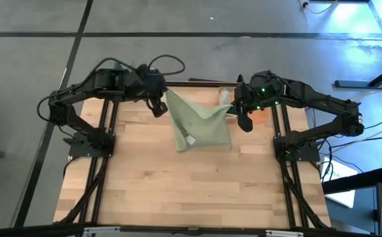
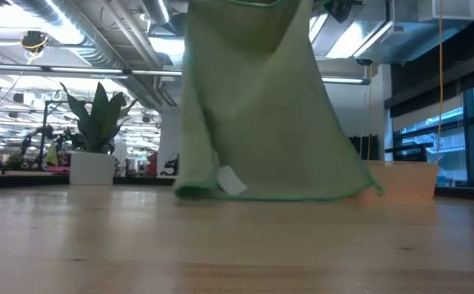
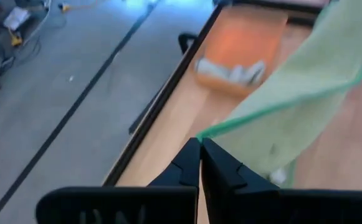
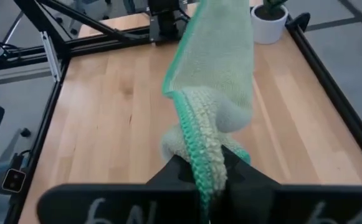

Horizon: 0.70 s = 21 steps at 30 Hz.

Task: Roll microfiber towels into tight, uniform cylinder then place into a basket
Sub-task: Fold the green microfiber towel

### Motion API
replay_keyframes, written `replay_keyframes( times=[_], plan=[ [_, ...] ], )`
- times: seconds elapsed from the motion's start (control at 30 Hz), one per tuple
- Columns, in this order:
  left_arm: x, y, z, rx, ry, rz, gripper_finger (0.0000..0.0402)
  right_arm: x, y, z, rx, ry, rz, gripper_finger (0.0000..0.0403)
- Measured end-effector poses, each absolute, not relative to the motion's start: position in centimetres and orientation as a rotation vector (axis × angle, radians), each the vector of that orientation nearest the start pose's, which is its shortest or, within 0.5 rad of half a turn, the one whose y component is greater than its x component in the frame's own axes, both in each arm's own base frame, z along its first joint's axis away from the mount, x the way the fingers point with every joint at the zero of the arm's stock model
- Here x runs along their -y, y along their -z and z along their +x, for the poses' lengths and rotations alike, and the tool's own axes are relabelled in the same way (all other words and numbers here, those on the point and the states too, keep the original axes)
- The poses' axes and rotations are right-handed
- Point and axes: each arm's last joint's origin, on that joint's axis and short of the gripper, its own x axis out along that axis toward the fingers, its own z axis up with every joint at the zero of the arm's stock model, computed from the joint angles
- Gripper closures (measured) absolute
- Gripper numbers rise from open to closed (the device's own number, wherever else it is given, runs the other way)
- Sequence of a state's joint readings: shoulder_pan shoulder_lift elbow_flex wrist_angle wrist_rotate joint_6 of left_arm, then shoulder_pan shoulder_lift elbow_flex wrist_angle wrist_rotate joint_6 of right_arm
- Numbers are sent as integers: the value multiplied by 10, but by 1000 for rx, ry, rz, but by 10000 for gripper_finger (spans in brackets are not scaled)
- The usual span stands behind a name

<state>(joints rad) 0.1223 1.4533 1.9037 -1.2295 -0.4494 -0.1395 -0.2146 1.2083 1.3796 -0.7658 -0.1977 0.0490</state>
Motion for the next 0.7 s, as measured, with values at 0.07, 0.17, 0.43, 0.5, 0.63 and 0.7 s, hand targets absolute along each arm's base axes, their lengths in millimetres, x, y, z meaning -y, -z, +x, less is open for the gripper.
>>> replay_keyframes(
  times=[0.07, 0.17, 0.43, 0.5, 0.63, 0.7],
  plan=[
    [-43, -470, 244, -699, -587, 3, 402, 45, -400, 232, -578, 33, 167, 397],
    [-40, -485, 237, -663, -502, 9, 402, 45, -410, 231, -548, 48, 152, 397],
    [-34, -506, 224, -617, -410, 45, 402, 45, -431, 225, -488, 87, 101, 397],
    [-33, -505, 222, -637, -391, 31, 402, 45, -431, 225, -488, 91, 100, 397],
    [-28, -498, 217, -717, -325, -26, 402, 45, -430, 224, -503, 93, 105, 397],
    [-25, -494, 214, -768, -300, -49, 402, 44, -429, 224, -514, 90, 109, 397]
  ],
)
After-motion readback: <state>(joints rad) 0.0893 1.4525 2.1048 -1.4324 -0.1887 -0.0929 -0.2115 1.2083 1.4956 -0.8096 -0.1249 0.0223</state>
